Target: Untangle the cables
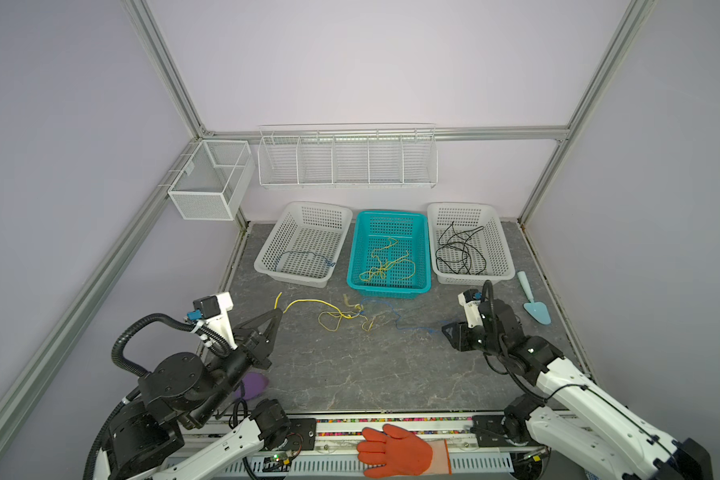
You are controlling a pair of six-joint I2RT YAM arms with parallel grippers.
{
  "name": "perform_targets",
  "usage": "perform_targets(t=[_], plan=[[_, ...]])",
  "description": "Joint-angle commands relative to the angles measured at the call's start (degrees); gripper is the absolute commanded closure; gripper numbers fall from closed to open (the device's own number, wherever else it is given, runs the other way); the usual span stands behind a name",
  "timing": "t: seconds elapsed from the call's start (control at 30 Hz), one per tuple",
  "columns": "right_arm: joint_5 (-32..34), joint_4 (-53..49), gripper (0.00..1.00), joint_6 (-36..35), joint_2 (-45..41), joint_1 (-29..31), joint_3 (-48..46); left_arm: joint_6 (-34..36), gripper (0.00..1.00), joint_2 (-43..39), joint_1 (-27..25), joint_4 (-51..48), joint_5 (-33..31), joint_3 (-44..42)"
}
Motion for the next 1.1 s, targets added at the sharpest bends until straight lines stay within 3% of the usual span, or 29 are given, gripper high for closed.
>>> perform_targets(t=[0.0,0.33,0.57,0.73,0.8,0.9,1.0,1.07], plan=[[-3.2,1.3,0.45,-4.1,-0.4,2.6,2.7,-0.4,1.0,2.6,0.0,4.6,6.1,-1.6],[-6.3,8.5,0.33,-8.5,2.4,13.5,5.1,-1.2,1.0,5.7,0.0,8.6,11.8,-2.3],[-8.7,17.8,0.31,-6.3,13.3,19.4,6.8,-1.5,1.0,5.9,0.1,9.5,12.3,-3.3],[-4.3,20.6,0.32,-6.9,20.4,22.4,8.7,-1.9,1.0,5.4,0.0,9.7,12.4,-3.8],[-2.4,20.6,0.42,-7.1,22.5,22.4,9.2,-1.8,1.0,5.0,0.1,9.2,12.3,-3.7],[0.4,19.4,0.72,-7.0,23.3,22.3,9.9,-1.6,1.0,4.1,0.0,7.4,11.4,-3.5],[5.3,17.2,0.93,-6.3,21.6,21.5,9.4,-1.3,1.0,2.7,0.0,2.6,8.1,-2.7],[7.8,16.1,0.94,-4.9,19.1,19.9,8.1,-1.0,1.0,1.8,0.1,-1.4,4.7,-2.1]])
